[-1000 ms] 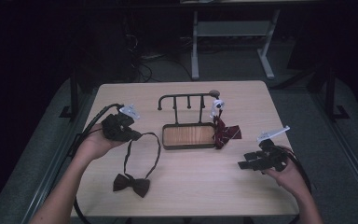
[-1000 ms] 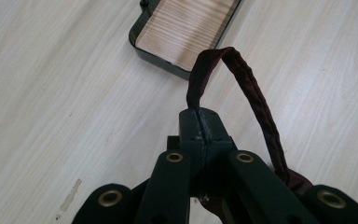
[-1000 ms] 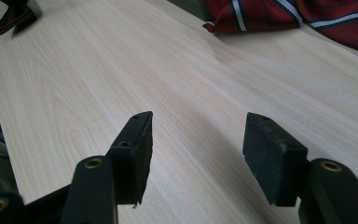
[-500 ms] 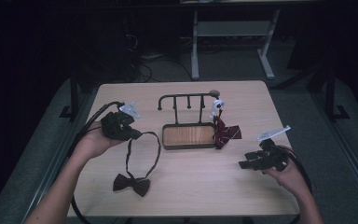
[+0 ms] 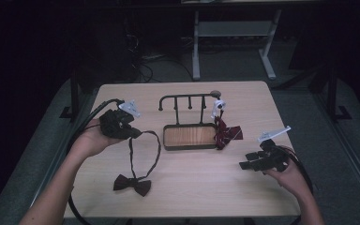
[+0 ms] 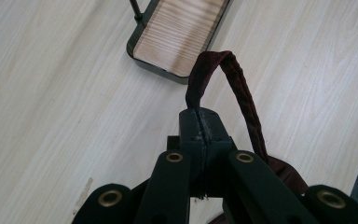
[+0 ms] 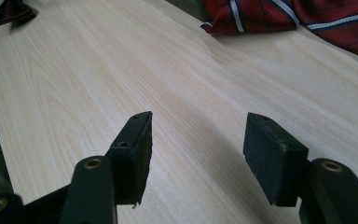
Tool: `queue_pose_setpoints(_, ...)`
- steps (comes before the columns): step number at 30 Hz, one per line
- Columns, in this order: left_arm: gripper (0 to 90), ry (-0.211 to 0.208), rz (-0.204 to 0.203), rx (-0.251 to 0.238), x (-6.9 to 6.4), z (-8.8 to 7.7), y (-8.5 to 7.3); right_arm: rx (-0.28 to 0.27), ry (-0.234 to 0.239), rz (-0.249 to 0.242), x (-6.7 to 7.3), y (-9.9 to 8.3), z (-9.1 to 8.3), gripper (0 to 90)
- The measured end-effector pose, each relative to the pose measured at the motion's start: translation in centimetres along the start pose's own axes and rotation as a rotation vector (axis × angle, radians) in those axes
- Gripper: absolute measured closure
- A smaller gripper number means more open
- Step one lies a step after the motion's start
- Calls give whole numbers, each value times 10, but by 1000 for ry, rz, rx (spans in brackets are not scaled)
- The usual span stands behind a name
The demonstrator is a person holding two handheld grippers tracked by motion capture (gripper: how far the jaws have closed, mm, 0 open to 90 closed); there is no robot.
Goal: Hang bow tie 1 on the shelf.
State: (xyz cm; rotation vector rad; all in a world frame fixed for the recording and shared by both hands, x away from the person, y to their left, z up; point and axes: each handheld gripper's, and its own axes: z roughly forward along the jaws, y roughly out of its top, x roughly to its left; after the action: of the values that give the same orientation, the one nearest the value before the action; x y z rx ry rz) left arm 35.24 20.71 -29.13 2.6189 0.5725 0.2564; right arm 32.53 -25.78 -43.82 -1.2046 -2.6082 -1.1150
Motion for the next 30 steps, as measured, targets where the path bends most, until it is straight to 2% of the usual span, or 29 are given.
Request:
queue_pose_setpoints(14, 899, 13, 19, 4, 0, -10, 11, -10, 1, -3, 1, 0, -2, 421)
queue_pose_setpoints(30, 899, 29, 5, 7, 10, -16, 23, -20, -3, -2, 0, -1, -5, 421)
